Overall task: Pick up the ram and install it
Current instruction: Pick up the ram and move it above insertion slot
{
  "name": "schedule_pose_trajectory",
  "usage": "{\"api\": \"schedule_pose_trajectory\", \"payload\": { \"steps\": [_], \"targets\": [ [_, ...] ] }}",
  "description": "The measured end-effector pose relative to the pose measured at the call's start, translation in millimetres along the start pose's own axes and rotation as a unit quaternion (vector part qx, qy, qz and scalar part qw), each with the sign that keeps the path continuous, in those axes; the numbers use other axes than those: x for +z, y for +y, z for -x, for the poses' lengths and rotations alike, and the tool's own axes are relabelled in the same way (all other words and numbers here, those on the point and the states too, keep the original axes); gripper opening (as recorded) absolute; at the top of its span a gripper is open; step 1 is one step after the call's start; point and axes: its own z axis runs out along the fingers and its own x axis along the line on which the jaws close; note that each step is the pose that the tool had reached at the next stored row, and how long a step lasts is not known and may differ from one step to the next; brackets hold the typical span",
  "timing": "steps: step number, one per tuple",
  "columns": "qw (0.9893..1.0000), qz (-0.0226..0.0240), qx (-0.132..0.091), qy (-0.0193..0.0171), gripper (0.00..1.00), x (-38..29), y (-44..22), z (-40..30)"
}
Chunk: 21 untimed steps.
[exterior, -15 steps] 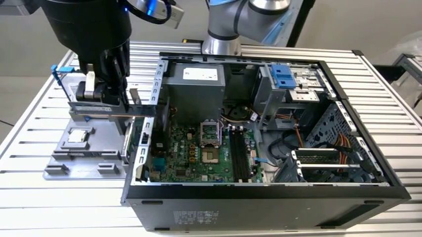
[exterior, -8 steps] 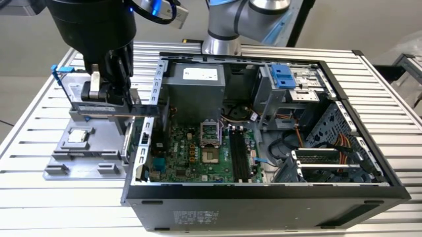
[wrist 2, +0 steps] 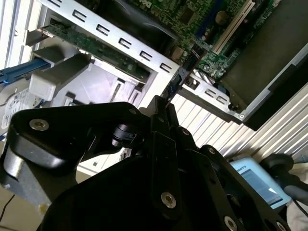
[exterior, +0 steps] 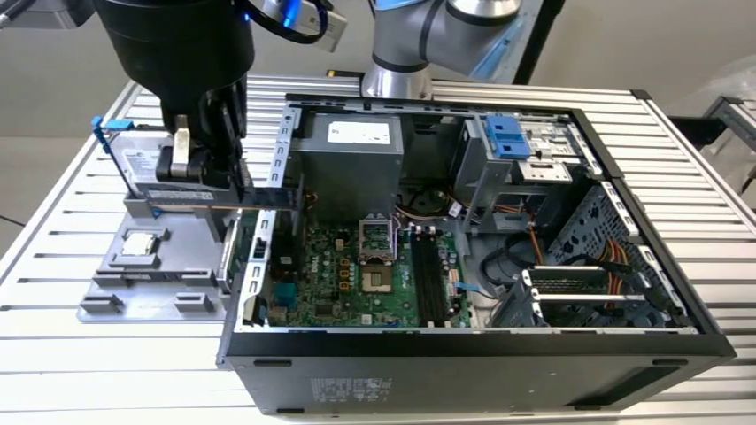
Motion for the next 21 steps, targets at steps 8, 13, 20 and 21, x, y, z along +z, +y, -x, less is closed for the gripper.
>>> {"api": "schedule_pose_trajectory", "payload": {
  "steps": [8, 13, 20, 21],
  "targets": [
    [1.0, 0.0, 0.0, 0.0, 0.0, -0.1, -5.9, 0.2],
    [1.0, 0.0, 0.0, 0.0, 0.0, -0.2, -9.3, 0.3],
    [1.0, 0.0, 0.0, -0.0001, 0.0, -0.3, -13.0, 0.5],
    [1.0, 0.0, 0.0, 0.0, 0.0, -0.3, -13.9, 0.5]
  ]
}}
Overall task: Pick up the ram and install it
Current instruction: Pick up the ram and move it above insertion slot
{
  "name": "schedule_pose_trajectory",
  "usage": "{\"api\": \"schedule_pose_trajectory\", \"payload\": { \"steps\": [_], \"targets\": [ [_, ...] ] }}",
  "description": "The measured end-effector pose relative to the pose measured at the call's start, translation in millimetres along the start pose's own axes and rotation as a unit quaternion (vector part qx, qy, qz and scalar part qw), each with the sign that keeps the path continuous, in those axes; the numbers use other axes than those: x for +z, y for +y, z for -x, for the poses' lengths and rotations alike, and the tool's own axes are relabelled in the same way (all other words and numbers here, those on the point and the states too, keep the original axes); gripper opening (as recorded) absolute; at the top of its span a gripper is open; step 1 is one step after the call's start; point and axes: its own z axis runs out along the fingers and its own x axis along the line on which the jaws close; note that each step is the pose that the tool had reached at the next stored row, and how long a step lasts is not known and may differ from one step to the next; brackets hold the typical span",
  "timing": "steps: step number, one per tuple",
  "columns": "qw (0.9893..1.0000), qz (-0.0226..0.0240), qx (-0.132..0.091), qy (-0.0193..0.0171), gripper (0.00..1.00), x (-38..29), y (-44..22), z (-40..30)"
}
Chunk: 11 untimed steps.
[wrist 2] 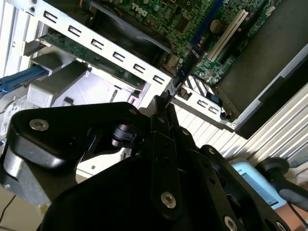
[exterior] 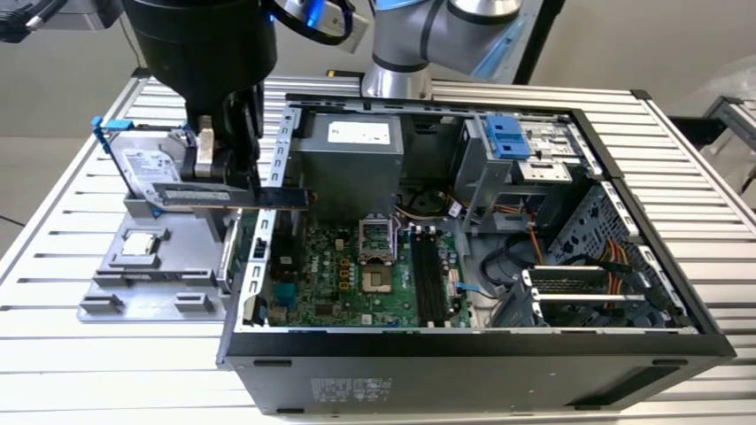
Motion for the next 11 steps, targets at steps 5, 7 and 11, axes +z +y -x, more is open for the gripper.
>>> {"api": "schedule_pose_trajectory", "payload": {
  "steps": [5, 7, 11],
  "targets": [
    [1.0, 0.0, 0.0, 0.0, 0.0, -0.2, -5.3, 0.2],
    [1.0, 0.0, 0.0, 0.0, 0.0, -0.2, -7.2, 0.2],
    [1.0, 0.0, 0.0, 0.0, 0.0, -0.3, -11.4, 0.4]
  ]
}}
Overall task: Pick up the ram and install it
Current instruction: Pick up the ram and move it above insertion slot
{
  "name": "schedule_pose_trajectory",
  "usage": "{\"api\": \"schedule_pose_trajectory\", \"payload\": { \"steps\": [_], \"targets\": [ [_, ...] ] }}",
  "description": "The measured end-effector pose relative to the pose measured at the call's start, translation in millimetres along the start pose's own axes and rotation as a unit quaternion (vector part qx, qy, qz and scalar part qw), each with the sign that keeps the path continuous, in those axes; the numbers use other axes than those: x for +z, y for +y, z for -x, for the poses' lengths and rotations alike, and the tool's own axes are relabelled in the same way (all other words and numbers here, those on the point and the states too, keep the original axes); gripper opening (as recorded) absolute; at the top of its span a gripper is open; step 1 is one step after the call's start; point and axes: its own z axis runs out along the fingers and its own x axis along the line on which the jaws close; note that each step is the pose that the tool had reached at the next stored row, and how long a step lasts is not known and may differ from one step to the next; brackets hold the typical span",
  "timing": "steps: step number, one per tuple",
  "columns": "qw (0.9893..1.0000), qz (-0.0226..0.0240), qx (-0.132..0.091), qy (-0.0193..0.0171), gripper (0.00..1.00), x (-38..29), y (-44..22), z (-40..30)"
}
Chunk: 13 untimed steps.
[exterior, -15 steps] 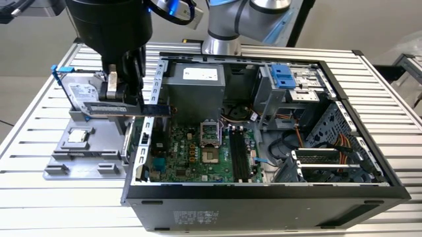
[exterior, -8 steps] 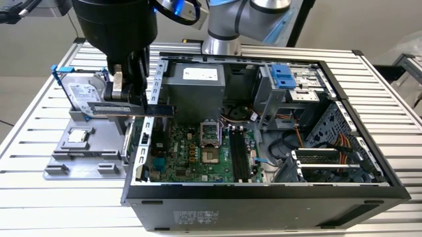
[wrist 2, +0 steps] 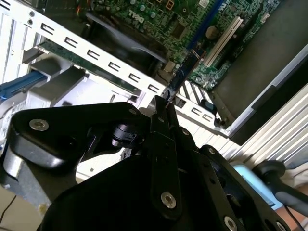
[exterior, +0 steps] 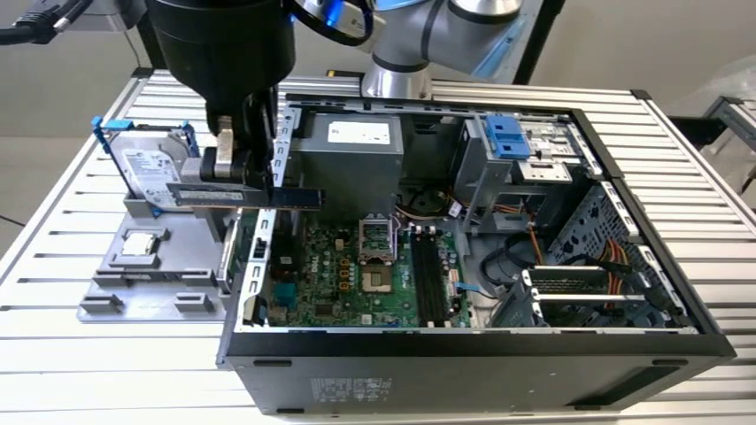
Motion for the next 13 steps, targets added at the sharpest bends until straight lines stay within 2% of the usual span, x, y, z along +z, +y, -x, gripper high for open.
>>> {"api": "schedule_pose_trajectory", "payload": {
  "steps": [13],
  "targets": [
    [1.0, 0.0, 0.0, 0.0, 0.0, -0.5, -17.9, 0.7]
  ]
}}
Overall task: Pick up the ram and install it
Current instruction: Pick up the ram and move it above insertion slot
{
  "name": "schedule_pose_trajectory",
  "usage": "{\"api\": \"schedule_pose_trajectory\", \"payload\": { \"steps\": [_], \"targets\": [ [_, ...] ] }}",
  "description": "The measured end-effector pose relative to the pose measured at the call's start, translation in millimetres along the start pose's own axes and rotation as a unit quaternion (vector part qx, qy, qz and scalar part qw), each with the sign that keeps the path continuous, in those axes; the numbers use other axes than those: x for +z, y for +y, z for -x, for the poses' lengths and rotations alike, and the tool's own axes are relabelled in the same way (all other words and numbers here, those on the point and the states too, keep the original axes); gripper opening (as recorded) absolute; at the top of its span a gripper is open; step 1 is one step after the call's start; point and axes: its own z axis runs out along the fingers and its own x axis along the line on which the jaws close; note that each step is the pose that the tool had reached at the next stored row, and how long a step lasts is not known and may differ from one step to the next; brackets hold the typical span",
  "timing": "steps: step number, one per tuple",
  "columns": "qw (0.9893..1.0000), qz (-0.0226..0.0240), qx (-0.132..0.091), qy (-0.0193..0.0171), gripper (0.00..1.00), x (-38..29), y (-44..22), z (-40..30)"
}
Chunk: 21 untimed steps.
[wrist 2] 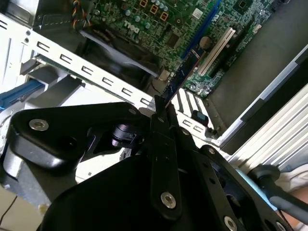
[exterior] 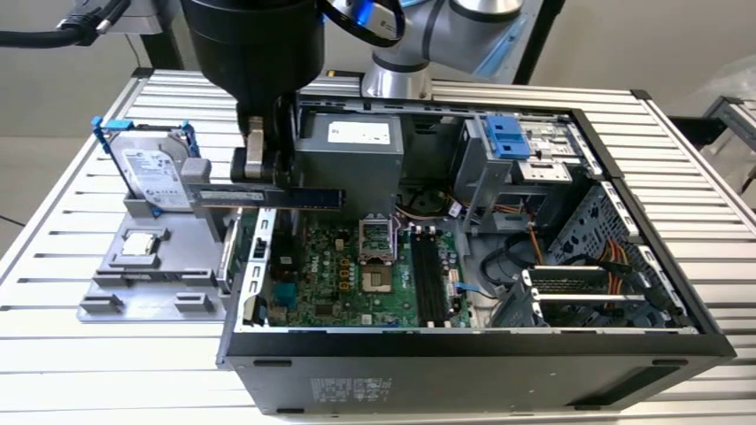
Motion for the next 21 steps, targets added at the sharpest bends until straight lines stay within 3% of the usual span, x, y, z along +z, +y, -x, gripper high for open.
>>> {"api": "schedule_pose_trajectory", "payload": {
  "steps": [21],
  "targets": [
    [1.0, 0.0, 0.0, 0.0, 0.0, -0.7, -27.4, 1.0]
  ]
}}
